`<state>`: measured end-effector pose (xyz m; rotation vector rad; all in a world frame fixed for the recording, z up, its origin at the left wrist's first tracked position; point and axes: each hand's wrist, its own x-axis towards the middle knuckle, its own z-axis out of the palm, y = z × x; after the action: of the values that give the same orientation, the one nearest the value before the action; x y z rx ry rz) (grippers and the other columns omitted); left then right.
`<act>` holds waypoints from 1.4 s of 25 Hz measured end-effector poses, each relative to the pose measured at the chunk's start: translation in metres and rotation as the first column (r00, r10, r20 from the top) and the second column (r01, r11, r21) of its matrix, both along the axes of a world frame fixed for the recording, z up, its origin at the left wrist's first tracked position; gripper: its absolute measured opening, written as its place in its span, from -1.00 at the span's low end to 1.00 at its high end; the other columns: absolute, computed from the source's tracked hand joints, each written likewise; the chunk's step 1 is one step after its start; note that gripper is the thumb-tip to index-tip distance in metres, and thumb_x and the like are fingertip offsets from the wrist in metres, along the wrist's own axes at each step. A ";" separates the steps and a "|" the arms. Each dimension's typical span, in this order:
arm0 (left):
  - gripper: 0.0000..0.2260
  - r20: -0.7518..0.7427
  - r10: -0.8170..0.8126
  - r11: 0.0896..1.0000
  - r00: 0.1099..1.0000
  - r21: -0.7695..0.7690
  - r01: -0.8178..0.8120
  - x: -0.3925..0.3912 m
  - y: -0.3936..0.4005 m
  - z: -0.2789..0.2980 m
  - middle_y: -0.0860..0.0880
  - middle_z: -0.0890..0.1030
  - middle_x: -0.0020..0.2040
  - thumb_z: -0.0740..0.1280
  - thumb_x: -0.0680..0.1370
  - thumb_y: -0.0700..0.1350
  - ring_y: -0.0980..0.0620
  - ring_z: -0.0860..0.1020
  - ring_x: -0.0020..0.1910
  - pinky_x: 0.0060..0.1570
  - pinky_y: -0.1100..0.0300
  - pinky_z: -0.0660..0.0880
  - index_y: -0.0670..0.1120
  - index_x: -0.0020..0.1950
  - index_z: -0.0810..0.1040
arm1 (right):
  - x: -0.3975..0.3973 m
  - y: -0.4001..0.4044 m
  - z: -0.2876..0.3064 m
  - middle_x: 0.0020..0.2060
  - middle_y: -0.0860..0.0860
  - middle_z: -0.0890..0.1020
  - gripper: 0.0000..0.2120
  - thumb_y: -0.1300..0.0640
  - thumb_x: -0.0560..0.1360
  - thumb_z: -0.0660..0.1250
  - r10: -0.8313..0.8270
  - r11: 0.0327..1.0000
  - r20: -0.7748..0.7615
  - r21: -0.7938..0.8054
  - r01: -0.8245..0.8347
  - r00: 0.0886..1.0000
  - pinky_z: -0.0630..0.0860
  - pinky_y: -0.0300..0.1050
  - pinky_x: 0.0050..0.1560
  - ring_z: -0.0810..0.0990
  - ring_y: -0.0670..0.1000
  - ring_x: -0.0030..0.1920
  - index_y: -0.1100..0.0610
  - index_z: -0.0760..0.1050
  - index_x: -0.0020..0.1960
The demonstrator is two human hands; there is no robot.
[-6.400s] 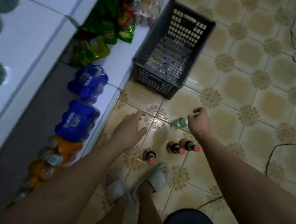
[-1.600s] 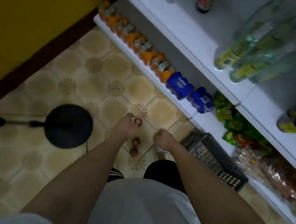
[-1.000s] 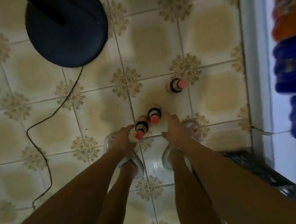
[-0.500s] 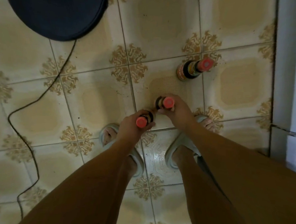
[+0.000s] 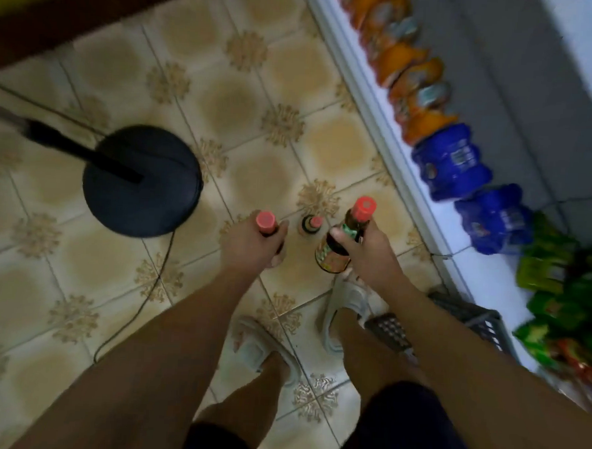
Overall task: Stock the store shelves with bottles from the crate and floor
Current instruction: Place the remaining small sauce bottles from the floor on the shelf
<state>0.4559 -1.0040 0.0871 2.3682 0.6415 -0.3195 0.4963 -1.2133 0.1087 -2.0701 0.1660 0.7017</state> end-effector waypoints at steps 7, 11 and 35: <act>-0.60 0.292 -0.227 0.972 0.929 0.011 0.234 0.170 -0.016 0.184 -0.03 0.48 -0.44 0.35 0.49 0.22 0.00 0.54 -0.39 -0.45 0.11 0.44 0.00 -0.38 0.35 | 0.099 -0.037 0.153 -0.16 -0.01 0.59 -0.64 -0.29 0.52 0.24 -0.048 0.976 0.416 -0.175 0.131 0.908 0.43 -0.07 -0.28 0.61 0.12 -0.12 -0.01 0.37 0.04; -0.57 0.477 -0.387 0.917 0.789 0.108 0.384 0.275 -0.068 0.261 0.03 0.44 -0.48 0.37 0.44 0.20 0.14 0.46 -0.47 -0.46 0.24 0.33 -0.01 -0.43 0.29 | 0.164 -0.088 0.208 -0.07 0.02 0.64 -0.60 -0.35 0.51 0.18 -0.100 0.920 0.608 -0.244 0.305 0.788 0.43 -0.04 -0.26 0.60 0.13 -0.15 -0.03 0.36 0.07; -0.74 0.492 -0.399 0.799 0.774 -0.227 0.557 0.506 -0.329 0.235 -0.01 0.60 -0.15 0.46 0.45 0.15 -0.10 0.59 -0.05 0.02 -0.03 0.52 0.04 -0.15 0.46 | 0.371 -0.253 0.192 0.08 0.14 0.60 -0.63 -0.10 0.55 0.33 -0.484 0.761 0.582 -0.089 0.643 0.653 0.49 0.03 -0.04 0.57 0.24 0.08 0.13 0.35 0.18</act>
<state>0.9624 -1.3332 0.3217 2.1023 -0.2438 -0.1167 0.8671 -1.4663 0.3008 -2.2222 0.6088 -0.3228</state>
